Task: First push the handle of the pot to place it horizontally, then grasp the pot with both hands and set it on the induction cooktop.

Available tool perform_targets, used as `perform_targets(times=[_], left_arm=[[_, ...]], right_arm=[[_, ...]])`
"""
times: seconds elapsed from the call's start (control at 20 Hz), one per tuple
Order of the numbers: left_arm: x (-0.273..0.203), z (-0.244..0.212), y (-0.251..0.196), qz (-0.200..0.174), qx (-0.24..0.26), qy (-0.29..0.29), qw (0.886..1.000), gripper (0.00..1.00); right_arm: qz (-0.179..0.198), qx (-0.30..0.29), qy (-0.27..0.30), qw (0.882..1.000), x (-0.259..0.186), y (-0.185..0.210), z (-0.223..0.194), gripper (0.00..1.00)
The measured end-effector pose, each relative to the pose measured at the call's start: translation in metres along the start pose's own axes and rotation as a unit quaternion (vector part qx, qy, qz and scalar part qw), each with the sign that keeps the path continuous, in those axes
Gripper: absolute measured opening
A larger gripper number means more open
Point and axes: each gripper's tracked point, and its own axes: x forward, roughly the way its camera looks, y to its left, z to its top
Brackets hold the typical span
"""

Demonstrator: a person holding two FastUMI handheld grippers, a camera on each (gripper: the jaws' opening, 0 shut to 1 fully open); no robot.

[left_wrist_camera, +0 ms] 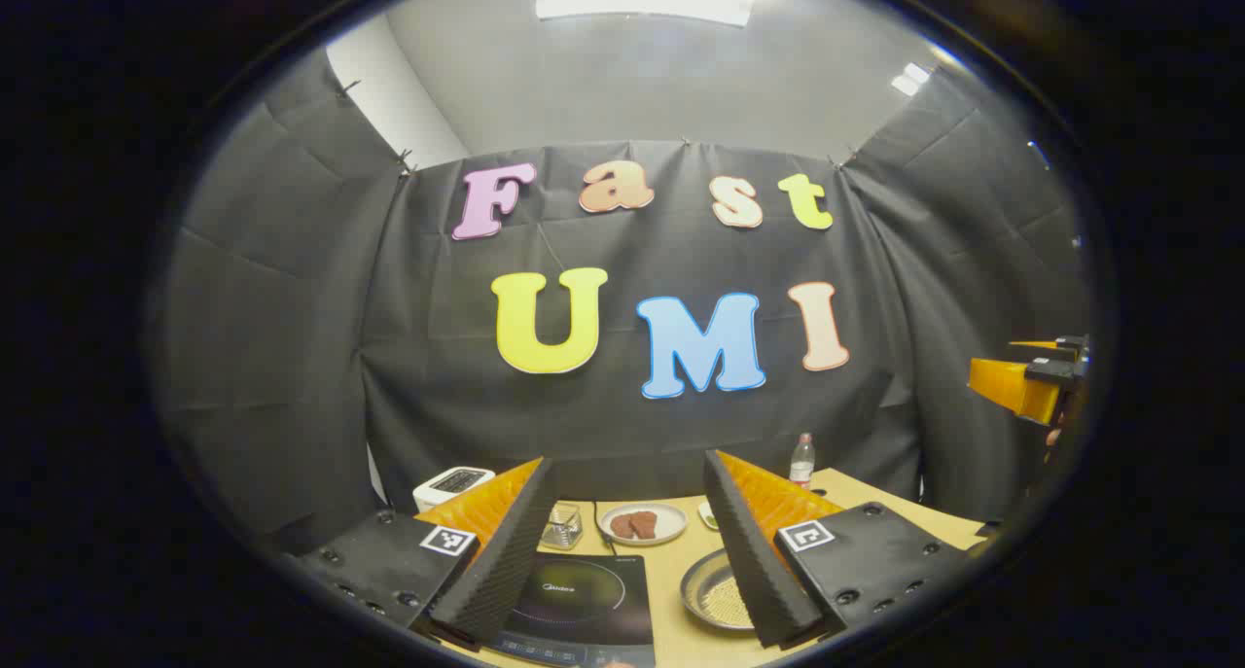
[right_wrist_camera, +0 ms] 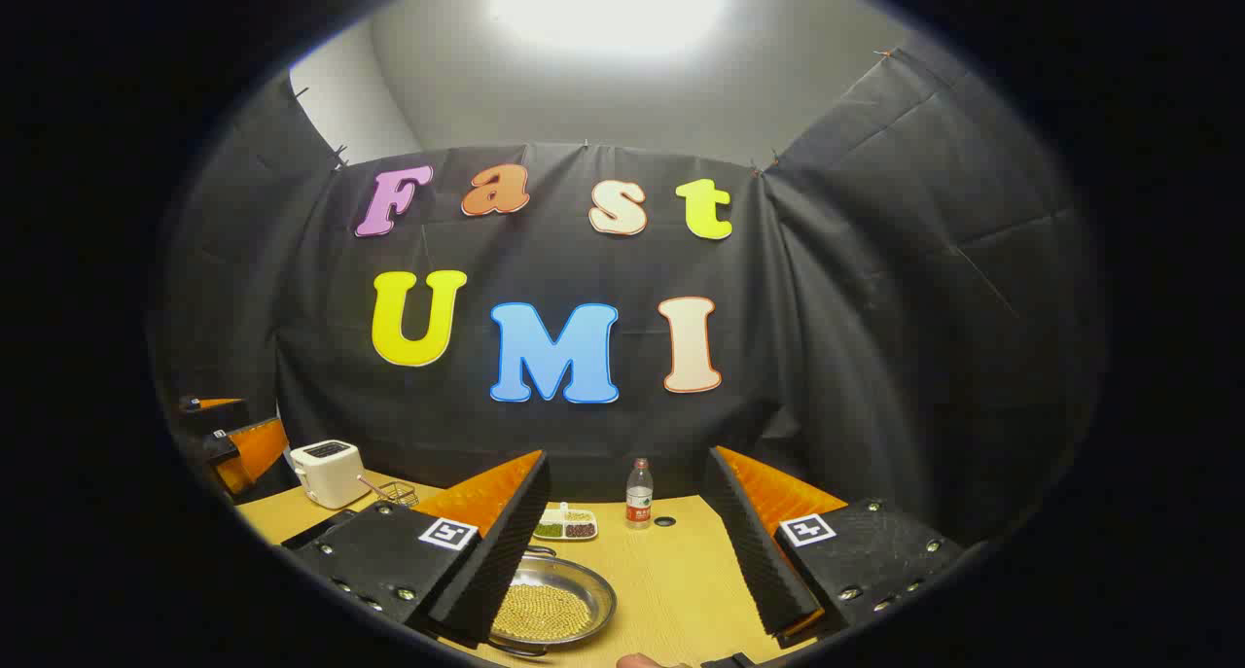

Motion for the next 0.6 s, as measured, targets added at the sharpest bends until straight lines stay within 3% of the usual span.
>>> perform_targets(times=[0.6], left_arm=[[-0.0038,0.0038,-0.0052,0.004,0.002,0.0,1.0,1.0]], right_arm=[[0.007,-0.002,0.004,1.0,0.0027,-0.0035,-0.0017,0.97]])
